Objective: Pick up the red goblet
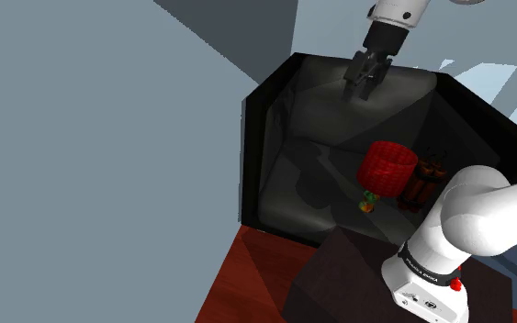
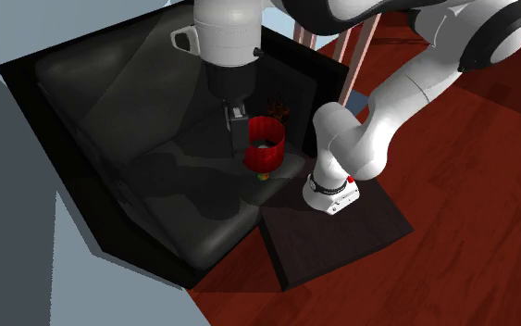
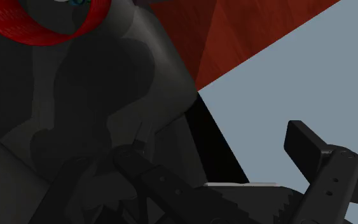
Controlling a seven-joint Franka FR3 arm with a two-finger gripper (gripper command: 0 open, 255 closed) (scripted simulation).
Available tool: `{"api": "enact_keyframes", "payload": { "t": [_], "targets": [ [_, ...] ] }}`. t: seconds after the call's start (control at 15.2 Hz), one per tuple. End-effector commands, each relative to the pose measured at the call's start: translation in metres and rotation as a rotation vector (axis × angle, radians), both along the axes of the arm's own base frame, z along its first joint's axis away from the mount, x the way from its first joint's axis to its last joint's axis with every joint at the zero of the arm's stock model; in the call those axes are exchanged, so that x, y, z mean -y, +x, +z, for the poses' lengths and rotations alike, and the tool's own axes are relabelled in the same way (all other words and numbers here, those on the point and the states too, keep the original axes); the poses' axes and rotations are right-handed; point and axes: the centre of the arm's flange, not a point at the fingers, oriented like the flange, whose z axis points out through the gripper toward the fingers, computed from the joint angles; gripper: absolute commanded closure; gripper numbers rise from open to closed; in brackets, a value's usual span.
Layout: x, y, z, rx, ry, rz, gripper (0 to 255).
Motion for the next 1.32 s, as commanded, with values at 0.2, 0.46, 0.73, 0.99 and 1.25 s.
{"api": "enact_keyframes", "payload": {
  "t": [0.2, 0.46, 0.73, 0.99, 1.25],
  "targets": [
    [0.01, -0.019, -0.029, -0.015, -0.023, 0.011, 0],
    [0.026, -0.046, -0.067, -0.036, -0.053, 0.027, 0],
    [0.042, -0.072, -0.105, -0.057, -0.084, 0.042, 0],
    [0.061, -0.1, -0.141, -0.077, -0.115, 0.057, 0],
    [0.064, -0.105, -0.163, -0.081, -0.12, 0.06, 0]
  ]
}}
